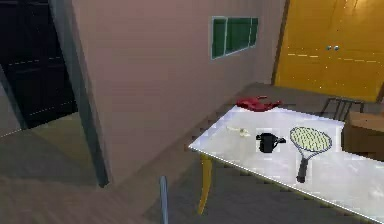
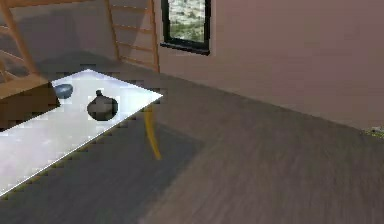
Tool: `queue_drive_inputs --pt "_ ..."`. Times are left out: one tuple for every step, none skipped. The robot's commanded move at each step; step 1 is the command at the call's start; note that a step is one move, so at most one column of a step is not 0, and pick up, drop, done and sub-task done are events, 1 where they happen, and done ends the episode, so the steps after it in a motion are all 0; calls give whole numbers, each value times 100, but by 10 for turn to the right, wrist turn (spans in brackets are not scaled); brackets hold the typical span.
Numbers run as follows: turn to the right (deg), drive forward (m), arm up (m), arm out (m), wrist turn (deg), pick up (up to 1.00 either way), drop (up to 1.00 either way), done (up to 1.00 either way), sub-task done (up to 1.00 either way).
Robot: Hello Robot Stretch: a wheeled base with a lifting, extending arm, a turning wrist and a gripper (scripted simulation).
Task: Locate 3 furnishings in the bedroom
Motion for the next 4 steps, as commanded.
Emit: queue_drive_inputs --pt "-450 0 0 0 0 0 0 0 0" --pt "-450 0 0 0 0 0 0 0 0" --pt "-90 0 0 0 0 0 0 0 0" --pt "0 40 0 0 0 0 0 0 0"
